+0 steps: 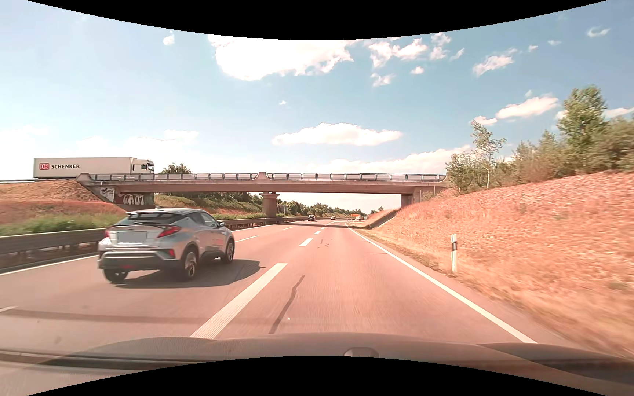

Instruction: Follow the waypoints while adhering to traffic rules and regulations

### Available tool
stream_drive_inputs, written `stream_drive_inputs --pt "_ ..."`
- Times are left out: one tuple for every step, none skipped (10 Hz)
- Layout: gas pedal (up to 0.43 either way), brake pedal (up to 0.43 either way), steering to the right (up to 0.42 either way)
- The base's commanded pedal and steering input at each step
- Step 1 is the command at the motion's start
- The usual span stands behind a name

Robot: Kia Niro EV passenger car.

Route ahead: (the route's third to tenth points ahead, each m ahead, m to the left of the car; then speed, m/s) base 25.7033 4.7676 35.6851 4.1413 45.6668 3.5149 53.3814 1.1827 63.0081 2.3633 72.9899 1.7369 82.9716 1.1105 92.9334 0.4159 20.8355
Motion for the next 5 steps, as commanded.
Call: stream_drive_inputs --pt "0.0 0.195 0.002" --pt "0.0 0.195 0.003" --pt "0.0 0.195 0.003" --pt "0.0 0.195 0.004" --pt "0.0 0.195 0.004"
